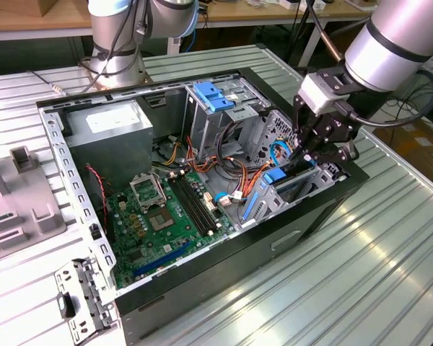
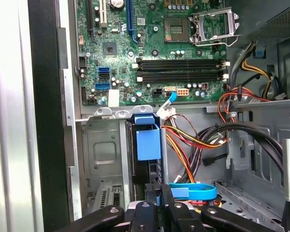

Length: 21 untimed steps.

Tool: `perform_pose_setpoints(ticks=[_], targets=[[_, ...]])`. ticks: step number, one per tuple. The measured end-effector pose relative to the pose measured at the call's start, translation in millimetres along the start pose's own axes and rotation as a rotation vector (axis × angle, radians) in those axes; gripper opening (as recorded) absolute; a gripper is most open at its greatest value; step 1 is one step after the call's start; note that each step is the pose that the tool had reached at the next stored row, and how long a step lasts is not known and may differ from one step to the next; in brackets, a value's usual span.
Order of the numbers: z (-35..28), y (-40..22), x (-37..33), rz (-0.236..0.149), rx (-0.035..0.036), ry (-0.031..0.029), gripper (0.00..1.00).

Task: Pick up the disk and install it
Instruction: 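Insert the second disk wire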

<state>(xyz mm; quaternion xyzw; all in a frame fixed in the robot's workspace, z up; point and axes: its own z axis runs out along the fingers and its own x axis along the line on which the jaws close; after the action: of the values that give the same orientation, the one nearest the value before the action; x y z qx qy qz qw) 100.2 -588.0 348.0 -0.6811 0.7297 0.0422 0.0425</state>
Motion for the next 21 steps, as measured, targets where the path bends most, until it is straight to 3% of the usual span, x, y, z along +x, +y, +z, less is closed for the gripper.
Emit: perform_pose_setpoints(ticks=[10,16,21], targets=[[2.2,3.7,3.1,-0.002,-0.0003,-0.0017,0.16],[-1.0,1.9,2.3,-0.010,-0.0028,-0.0213,0.16],[-0.8,0.6,2.1,-0.034,-0.0063,-0.0253,0.16]])
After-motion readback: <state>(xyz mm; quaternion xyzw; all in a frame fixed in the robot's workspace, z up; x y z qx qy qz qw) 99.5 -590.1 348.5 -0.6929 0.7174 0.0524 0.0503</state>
